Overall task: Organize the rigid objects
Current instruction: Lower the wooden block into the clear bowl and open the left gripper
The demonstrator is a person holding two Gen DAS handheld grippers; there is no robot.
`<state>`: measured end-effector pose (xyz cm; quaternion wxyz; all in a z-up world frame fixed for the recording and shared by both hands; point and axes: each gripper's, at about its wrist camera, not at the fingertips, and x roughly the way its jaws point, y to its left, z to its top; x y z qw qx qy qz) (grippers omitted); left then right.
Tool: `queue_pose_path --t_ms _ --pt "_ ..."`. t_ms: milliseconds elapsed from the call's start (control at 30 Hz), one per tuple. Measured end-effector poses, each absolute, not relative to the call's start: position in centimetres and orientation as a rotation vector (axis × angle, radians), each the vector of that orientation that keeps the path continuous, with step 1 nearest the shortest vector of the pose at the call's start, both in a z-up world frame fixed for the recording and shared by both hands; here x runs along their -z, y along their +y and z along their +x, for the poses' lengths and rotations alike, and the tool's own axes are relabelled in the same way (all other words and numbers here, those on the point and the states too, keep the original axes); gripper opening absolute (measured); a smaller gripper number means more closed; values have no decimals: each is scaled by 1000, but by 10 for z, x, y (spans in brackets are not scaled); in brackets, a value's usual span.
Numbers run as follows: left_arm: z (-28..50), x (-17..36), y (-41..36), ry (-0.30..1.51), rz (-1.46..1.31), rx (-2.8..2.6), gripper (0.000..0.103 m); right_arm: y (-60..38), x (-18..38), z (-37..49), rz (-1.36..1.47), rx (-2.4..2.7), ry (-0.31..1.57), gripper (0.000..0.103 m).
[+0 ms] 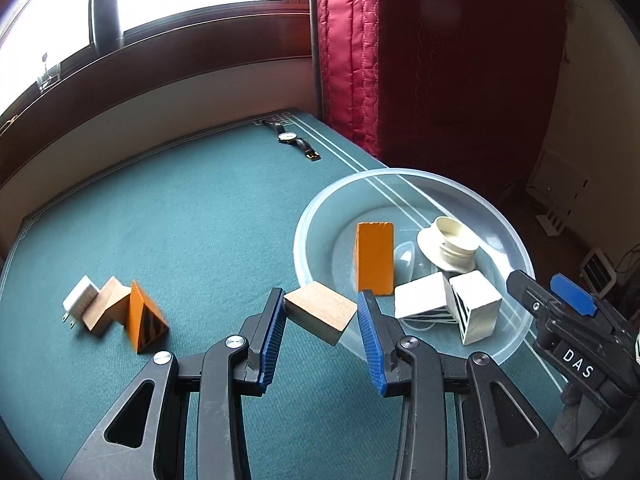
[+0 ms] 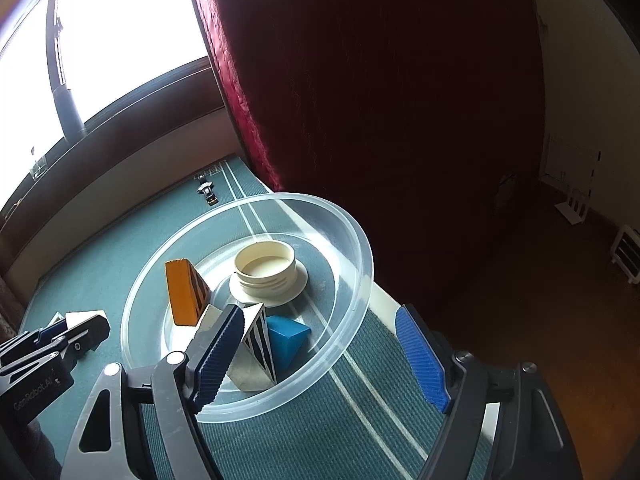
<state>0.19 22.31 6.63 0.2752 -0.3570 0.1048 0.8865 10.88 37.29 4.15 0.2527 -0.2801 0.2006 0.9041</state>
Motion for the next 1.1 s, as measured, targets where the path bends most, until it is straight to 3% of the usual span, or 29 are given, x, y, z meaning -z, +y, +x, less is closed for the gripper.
queue_pose_path --t_ms 200,333,1100 --pt "-2 -60 244 275 -975 -2328 39 375 -41 108 -764 -2454 558 81" --pt "0 -56 243 268 -967 -2334 50 374 -41 108 -769 -2454 560 81" --pt "5 -51 166 146 -1022 -2519 55 358 -39 109 -781 -2482 509 81"
